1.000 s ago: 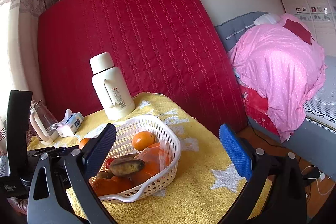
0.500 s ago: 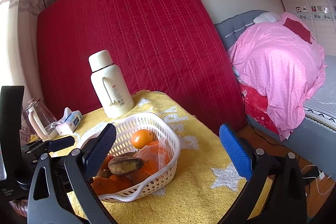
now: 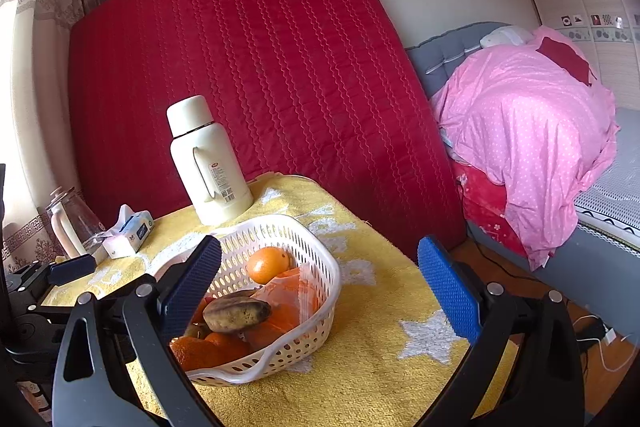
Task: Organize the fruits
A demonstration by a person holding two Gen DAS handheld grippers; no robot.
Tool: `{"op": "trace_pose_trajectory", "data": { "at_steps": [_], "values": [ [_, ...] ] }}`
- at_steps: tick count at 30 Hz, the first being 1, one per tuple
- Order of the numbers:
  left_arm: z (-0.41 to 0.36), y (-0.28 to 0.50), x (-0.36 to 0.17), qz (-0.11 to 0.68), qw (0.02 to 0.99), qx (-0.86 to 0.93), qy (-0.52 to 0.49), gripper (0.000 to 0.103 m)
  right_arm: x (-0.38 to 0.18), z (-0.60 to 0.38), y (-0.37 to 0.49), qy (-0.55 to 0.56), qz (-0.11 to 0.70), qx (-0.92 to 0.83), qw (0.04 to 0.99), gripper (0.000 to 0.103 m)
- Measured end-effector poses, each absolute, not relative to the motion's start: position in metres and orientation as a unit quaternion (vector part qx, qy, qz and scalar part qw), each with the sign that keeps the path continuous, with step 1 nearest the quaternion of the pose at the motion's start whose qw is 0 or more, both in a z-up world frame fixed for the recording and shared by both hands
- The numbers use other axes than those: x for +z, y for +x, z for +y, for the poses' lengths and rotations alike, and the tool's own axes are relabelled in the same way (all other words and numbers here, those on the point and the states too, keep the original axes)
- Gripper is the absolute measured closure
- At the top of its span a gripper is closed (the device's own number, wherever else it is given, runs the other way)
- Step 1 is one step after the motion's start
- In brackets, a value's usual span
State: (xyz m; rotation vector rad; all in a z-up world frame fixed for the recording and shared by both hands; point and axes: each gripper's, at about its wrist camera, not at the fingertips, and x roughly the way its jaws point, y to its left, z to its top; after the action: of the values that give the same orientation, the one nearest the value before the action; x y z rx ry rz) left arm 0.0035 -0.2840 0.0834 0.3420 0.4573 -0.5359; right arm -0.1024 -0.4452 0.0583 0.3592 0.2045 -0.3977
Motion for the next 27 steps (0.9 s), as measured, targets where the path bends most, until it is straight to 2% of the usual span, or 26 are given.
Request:
{"op": "trace_pose_trajectory", "data": {
  "at_steps": [10, 27],
  "values": [
    [-0.254, -0.01, 0.084, 0.221, 0.932, -0.246, 0.149, 0.005, 0.059, -0.433, -0.095, 0.156, 0.125, -0.175, 0.964, 0.003],
    [-0.212, -0.006, 0.06, 0.26, 0.933, -0.228, 0.097, 0.005, 0.064, -0.398, -0.087, 0.106, 0.194, -0.121, 0.968, 0.003]
  ]
}}
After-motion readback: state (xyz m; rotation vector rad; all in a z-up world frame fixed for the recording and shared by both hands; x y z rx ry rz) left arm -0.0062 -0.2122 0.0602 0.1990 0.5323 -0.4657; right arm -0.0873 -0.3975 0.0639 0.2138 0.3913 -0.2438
